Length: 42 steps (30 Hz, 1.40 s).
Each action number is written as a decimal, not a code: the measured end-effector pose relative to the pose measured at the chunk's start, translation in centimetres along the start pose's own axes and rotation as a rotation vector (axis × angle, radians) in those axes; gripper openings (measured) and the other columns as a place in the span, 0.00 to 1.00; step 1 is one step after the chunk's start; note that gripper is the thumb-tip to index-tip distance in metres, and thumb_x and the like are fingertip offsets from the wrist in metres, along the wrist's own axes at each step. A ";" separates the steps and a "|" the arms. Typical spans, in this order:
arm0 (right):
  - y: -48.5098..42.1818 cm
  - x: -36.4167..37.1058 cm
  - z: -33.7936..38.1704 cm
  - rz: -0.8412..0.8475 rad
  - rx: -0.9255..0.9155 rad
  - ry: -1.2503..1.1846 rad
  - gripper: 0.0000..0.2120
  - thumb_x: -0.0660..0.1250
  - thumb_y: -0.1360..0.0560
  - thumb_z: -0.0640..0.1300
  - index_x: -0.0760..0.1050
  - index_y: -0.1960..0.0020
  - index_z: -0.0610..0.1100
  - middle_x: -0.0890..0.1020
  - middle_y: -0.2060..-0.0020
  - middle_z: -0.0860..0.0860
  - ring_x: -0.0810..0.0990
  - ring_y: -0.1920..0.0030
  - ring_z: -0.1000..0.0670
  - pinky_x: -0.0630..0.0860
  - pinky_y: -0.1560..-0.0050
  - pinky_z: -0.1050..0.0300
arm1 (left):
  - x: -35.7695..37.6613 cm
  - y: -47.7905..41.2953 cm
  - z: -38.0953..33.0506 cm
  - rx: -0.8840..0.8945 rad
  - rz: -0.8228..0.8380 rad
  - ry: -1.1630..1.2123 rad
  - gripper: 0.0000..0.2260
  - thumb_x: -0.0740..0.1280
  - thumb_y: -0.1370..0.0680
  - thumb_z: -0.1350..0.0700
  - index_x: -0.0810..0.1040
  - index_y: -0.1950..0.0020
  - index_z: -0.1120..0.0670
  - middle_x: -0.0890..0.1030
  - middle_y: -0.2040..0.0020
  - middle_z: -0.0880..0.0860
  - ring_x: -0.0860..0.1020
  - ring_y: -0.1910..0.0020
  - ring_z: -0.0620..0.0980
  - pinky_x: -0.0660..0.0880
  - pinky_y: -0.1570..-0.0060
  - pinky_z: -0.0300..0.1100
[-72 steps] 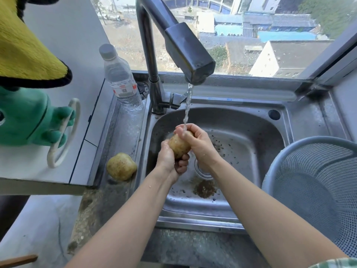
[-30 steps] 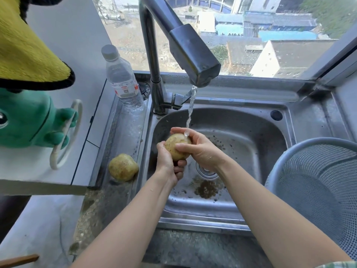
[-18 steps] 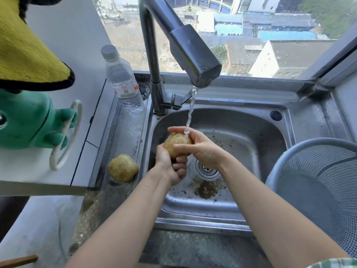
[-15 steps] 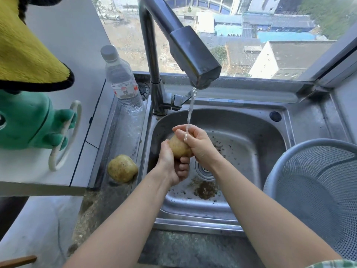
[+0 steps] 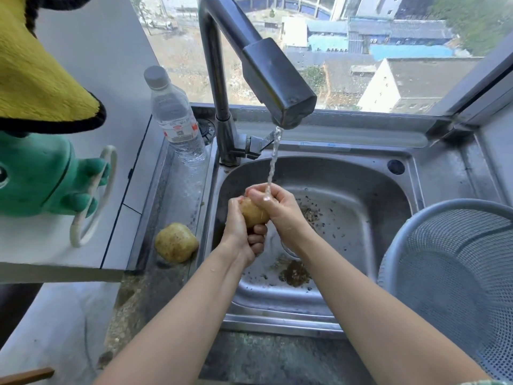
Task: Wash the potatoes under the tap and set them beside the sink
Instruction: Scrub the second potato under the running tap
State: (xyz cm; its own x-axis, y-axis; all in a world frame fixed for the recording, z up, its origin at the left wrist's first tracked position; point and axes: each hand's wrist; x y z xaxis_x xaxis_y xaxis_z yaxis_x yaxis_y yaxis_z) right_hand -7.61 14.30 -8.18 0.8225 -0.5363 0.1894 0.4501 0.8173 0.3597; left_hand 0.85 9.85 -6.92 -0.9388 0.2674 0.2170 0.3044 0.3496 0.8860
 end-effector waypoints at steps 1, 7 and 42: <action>-0.2 0.0 0.1 -0.035 0.015 -0.013 0.08 0.69 0.26 0.49 0.82 0.53 0.45 0.83 0.53 0.45 0.80 0.51 0.47 0.79 0.50 0.52 | 0.0 0.2 0.0 -0.012 0.001 0.000 0.26 0.56 0.25 0.34 0.70 0.72 0.54 0.65 0.79 0.50 0.59 0.85 0.44 0.54 0.84 0.29; -0.2 -1.4 0.3 0.175 0.023 -0.112 0.16 0.67 0.22 0.46 0.77 0.36 0.40 0.81 0.40 0.46 0.79 0.39 0.48 0.76 0.38 0.53 | -0.4 0.5 -0.8 -0.201 0.105 0.142 0.23 0.58 0.26 0.36 0.64 0.72 0.52 0.61 0.81 0.48 0.56 0.87 0.45 0.53 0.86 0.30; 0.9 0.0 0.8 0.055 -0.024 -0.033 0.18 0.72 0.27 0.45 0.75 0.38 0.45 0.83 0.44 0.43 0.83 0.46 0.45 0.83 0.51 0.53 | -0.1 -0.1 -0.7 0.082 0.011 -0.262 0.32 0.44 0.21 0.39 0.77 0.64 0.59 0.73 0.78 0.58 0.65 0.81 0.50 0.60 0.81 0.34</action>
State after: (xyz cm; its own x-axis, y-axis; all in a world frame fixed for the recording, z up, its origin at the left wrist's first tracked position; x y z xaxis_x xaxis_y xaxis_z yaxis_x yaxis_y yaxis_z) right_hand -7.44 14.86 -7.14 0.8345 -0.4969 0.2382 0.4131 0.8502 0.3263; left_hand 0.84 9.16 -6.75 -0.8650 0.4909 0.1040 0.3368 0.4141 0.8456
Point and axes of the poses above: each hand's wrist, its own y-axis away from the middle knuckle, its own x-axis out of the palm, z = x × y
